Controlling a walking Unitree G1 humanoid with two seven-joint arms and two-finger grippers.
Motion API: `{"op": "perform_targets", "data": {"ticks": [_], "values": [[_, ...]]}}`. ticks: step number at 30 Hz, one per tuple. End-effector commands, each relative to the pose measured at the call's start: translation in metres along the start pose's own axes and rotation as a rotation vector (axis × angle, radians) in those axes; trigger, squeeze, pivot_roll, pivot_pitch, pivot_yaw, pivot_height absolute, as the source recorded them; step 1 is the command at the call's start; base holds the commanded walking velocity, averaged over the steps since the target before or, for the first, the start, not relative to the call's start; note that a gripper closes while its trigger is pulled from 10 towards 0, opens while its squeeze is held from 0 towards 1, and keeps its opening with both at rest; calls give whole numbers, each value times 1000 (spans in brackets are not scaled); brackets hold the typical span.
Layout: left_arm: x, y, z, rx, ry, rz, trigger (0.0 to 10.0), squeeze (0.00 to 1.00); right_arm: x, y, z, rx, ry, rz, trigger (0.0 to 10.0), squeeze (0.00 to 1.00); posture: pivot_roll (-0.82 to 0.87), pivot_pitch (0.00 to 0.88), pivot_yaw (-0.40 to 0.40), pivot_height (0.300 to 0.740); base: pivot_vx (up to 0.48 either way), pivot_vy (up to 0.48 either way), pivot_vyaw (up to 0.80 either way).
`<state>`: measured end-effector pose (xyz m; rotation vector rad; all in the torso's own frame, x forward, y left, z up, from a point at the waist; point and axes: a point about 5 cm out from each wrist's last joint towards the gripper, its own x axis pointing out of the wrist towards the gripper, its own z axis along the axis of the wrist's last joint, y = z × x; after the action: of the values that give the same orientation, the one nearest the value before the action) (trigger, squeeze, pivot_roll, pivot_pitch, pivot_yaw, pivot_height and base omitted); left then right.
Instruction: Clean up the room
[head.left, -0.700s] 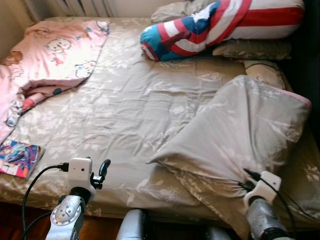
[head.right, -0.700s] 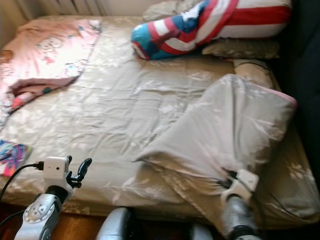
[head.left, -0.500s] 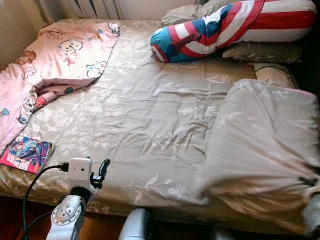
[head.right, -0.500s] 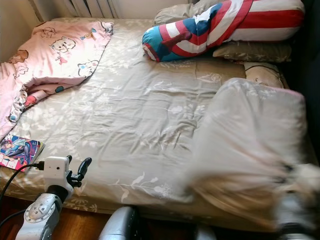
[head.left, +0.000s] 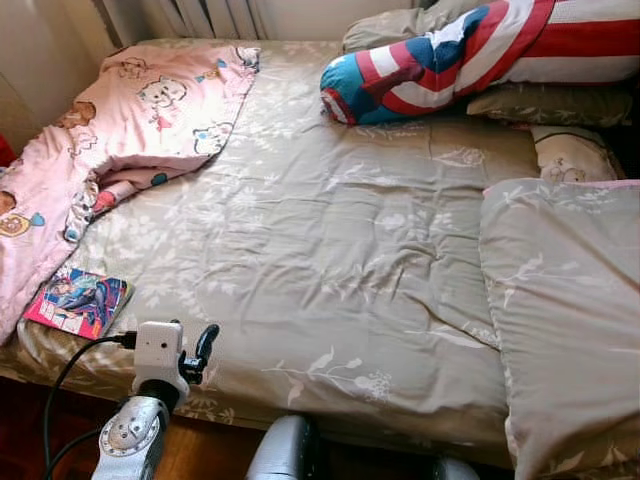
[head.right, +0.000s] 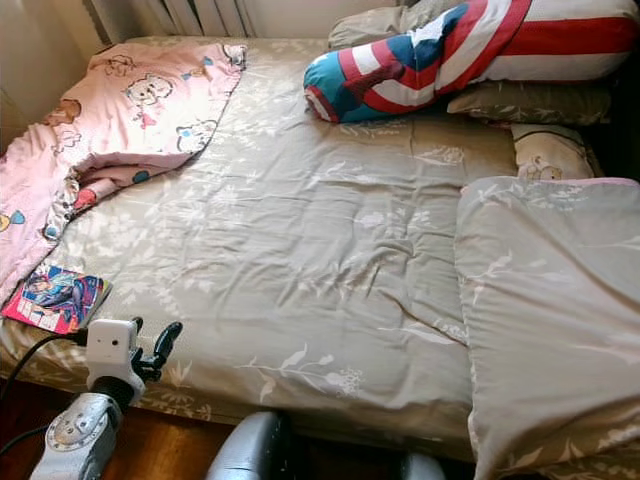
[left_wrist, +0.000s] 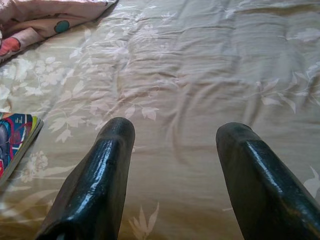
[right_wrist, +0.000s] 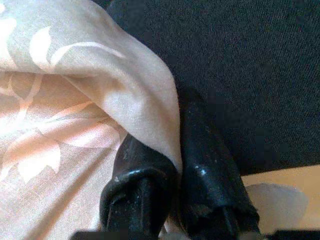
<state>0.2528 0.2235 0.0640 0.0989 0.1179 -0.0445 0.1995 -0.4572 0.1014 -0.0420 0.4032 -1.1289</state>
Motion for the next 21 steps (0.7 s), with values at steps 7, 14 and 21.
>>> {"op": "perform_targets", "data": {"ticks": [7, 14, 21], "values": [[-6, 2, -7, 16, 31, -2, 10000, 0, 1, -8, 4, 38, -26, -58, 10000, 812, 30, 162, 64, 657, 0, 0, 0], [-6, -1, -8, 7, 34, -3, 10000, 0, 0, -1, 25, 4, -161, -15, 10000, 0, 26, 163, 65, 657, 0, 0, 0], [-3, -9, -10, -11, 38, -16, 10000, 0, -23, 66, 28, -36, -313, 334, 10000, 0, 6, 152, 56, 657, 0, 0, 0]]}}
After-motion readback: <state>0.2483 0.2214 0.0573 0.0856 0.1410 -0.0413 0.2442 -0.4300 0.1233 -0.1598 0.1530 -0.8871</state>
